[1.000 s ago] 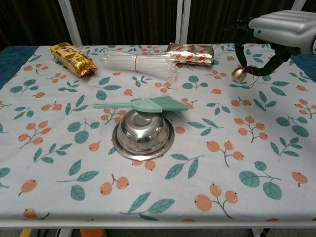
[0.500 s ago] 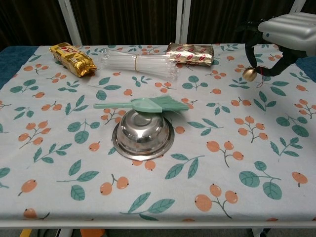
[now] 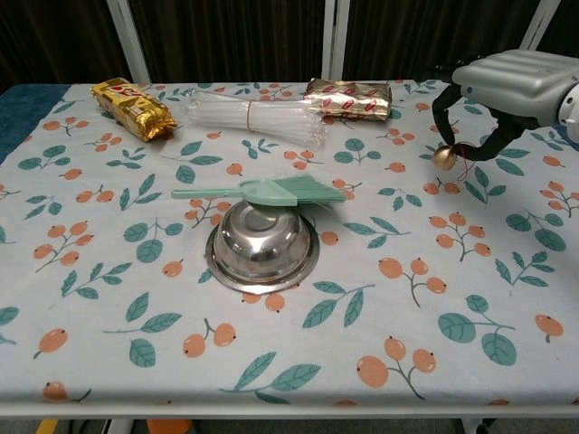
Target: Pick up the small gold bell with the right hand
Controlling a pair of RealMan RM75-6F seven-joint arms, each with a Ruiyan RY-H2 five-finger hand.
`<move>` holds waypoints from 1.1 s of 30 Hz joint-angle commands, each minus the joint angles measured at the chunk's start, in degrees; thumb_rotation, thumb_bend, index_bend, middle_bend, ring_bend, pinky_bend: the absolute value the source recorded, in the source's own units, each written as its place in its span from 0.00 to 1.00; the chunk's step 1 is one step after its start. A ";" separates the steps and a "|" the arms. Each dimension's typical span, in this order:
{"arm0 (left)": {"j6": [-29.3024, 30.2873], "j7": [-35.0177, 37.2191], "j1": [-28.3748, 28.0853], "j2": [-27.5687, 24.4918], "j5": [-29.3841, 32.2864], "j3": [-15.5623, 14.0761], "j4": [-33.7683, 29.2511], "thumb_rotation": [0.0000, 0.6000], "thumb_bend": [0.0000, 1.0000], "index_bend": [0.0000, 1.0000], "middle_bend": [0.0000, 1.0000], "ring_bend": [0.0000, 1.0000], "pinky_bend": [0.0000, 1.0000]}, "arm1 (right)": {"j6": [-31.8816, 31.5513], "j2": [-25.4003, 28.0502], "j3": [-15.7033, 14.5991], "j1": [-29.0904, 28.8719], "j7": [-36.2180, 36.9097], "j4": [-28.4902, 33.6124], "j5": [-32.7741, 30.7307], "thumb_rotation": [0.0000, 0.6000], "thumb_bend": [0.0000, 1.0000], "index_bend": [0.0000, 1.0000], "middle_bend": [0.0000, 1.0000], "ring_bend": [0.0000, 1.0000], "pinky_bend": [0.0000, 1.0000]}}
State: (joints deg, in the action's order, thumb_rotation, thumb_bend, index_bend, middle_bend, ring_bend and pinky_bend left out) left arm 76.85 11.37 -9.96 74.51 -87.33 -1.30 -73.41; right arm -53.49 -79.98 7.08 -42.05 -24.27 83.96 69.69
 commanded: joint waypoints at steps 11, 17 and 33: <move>1.58 1.07 0.43 0.29 -0.61 0.14 1.04 1.00 0.02 0.07 0.06 0.00 0.06 | 6.05 -2.70 -0.07 -2.94 0.32 -2.62 -3.30 1.00 0.39 0.73 0.06 0.00 0.00; 1.80 1.26 0.55 0.11 -0.62 0.15 1.04 1.00 0.02 0.07 0.06 0.00 0.06 | 7.79 -3.78 -0.35 -4.01 -0.75 -3.88 -5.05 1.00 0.37 0.68 0.05 0.00 0.00; 2.46 0.88 0.44 -0.29 -0.87 0.54 0.22 1.00 0.02 0.07 0.06 0.00 0.06 | 2.37 0.78 -0.63 -1.55 0.92 1.49 -4.01 1.00 0.13 0.00 0.00 0.00 0.00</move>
State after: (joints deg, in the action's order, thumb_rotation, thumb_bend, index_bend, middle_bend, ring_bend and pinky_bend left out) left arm 79.21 12.32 -9.51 74.27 -88.14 -0.81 -73.11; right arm -48.17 -80.92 6.50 -45.09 -24.00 83.50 64.16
